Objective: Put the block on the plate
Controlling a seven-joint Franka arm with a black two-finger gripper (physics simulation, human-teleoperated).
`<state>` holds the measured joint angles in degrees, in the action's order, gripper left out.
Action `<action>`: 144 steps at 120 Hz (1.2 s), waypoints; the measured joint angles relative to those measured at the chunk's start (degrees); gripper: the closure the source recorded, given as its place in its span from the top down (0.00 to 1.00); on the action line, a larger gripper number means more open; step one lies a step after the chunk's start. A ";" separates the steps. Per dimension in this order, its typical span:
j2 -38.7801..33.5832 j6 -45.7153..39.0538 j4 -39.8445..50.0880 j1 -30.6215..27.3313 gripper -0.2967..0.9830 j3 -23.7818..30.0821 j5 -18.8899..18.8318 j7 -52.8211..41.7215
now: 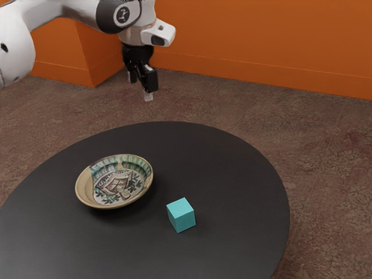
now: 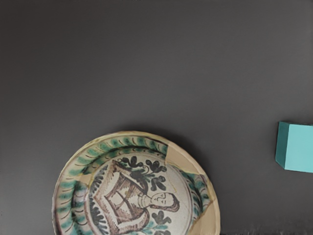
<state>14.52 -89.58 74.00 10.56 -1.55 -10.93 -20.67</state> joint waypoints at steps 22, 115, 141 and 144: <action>4.47 -0.34 0.38 0.94 0.77 0.66 -0.41 -8.38; 9.69 -22.09 27.53 3.23 0.77 3.61 18.25 -19.25; 11.04 -32.08 30.92 1.87 0.77 3.59 18.57 -18.84; 11.26 -32.86 31.00 1.63 0.77 3.58 18.68 -18.79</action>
<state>25.78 -122.44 105.00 12.20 2.03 7.75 -39.45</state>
